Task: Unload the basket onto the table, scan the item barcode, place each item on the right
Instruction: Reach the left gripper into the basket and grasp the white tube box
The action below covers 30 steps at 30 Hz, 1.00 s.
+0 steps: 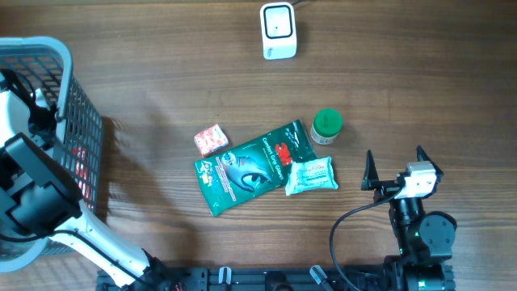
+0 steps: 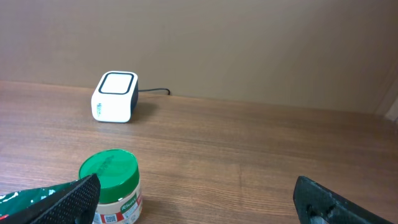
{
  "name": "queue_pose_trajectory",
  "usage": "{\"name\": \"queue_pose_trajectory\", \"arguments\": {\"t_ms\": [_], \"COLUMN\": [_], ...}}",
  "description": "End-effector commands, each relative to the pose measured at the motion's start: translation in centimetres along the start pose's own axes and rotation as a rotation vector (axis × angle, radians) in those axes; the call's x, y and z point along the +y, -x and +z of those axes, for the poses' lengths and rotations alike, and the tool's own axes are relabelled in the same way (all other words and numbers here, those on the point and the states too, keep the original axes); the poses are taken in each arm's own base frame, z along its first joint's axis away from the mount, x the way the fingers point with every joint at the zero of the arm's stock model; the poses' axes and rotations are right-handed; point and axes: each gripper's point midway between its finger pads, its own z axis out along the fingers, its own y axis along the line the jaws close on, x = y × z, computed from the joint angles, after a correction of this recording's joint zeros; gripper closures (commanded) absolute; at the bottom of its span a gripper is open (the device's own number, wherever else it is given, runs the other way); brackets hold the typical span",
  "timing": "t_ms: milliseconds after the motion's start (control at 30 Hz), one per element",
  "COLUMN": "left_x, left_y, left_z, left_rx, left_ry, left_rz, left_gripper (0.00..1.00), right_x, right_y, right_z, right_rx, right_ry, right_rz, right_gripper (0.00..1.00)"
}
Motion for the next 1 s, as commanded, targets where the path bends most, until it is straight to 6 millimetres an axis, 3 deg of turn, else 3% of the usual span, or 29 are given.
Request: {"name": "queue_pose_trajectory", "arguments": {"t_ms": [0, 133, 333, 433, 467, 500, 567, 667, 867, 967], "left_x": [-0.6, 0.9, 1.1, 0.8, 0.7, 0.7, 0.6, 0.9, 0.8, 1.0], "left_y": [-0.9, -0.2, 2.5, 2.2, 1.9, 1.8, 1.4, 0.9, 0.1, 0.2], "left_z": [1.6, -1.5, -13.7, -19.8, -21.1, -22.0, -21.3, -18.0, -8.7, -6.0], "left_rx": [0.053, 0.002, -0.266, -0.41, -0.441, -0.461, -0.441, -0.362, -0.177, -0.129], "left_ry": [-0.029, 0.068, 0.109, 0.104, 0.103, 0.102, 0.099, 0.101, -0.006, -0.006], "left_rz": [0.0, 0.003, 0.001, 0.0, 0.0, 0.0, 0.001, 0.012, 0.083, 0.106], "left_gripper": [0.59, 0.64, 0.65, 0.65, 0.62, 0.5, 0.29, 0.3, 0.29, 0.28], "right_x": [0.1, 0.1, 0.1, 0.1, 0.1, 0.1, 0.1, 0.1, 0.1, 0.1], "right_y": [0.2, 0.2, 0.2, 0.2, 0.2, 0.2, 0.2, 0.2, 0.2, 0.2], "right_z": [0.0, 0.0, 0.0, 0.0, 0.0, 0.0, 0.0, 0.0, 0.0, 0.0], "right_rx": [-0.009, -0.009, -0.009, -0.009, -0.009, -0.009, -0.009, -0.009, -0.009, -0.009], "right_ry": [0.008, 0.008, 0.008, 0.008, 0.008, 0.008, 0.008, 0.008, 0.008, 0.008], "right_rz": [-0.009, -0.01, -0.01, -0.01, -0.009, -0.01, -0.01, -0.01, -0.01, -0.01], "right_gripper": [0.0, 0.0, 0.0, 0.0, 0.01, 0.0, 0.0, 0.0, 0.0, 0.0]}}
